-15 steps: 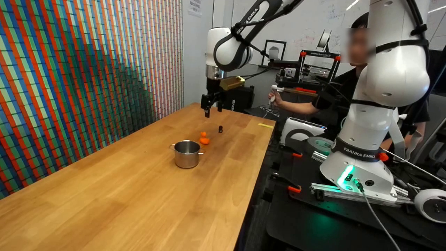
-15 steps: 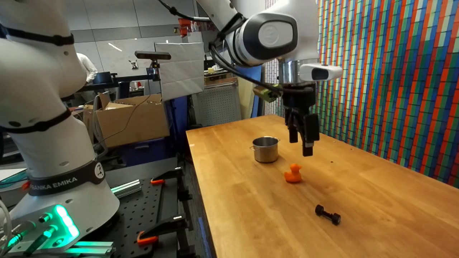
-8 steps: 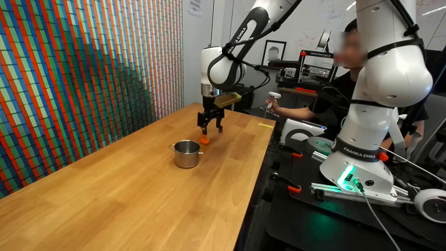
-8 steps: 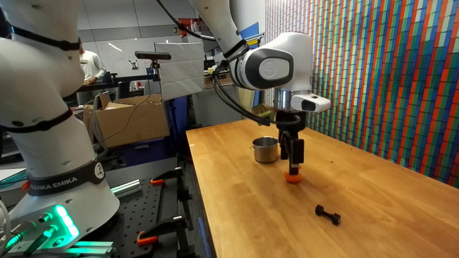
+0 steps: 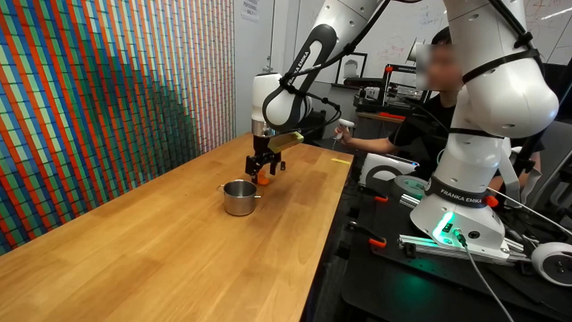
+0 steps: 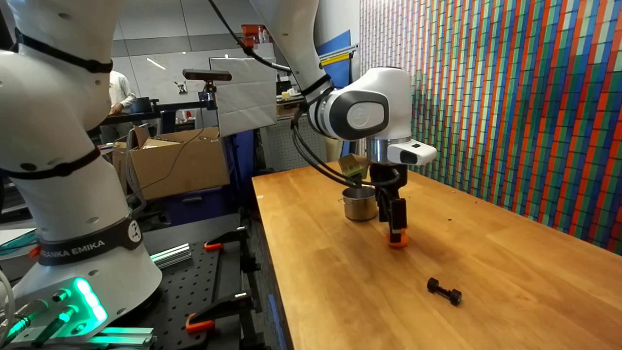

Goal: Put the duck in the pot

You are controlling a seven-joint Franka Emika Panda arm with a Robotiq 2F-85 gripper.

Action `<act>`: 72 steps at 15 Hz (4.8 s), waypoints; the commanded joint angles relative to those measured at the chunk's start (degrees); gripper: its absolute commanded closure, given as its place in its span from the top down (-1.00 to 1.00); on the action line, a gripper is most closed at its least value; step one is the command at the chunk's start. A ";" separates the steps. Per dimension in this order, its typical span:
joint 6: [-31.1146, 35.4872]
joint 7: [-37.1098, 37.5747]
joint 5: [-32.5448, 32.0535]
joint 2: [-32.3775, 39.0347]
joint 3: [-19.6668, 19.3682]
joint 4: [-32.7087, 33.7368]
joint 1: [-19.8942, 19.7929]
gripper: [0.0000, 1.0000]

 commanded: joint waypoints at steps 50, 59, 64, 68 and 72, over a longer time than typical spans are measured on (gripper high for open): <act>-38.89 -24.30 25.26 -7.29 7.45 13.65 -6.64 1.00; -36.71 -24.63 7.64 -13.79 4.81 11.52 -5.48 1.00; -36.23 -26.09 4.26 -21.57 4.56 10.64 -5.82 1.00; -39.89 -25.81 4.52 -25.75 4.14 11.20 -6.01 1.00; -39.16 -25.35 5.18 -24.70 4.10 11.95 -5.63 1.00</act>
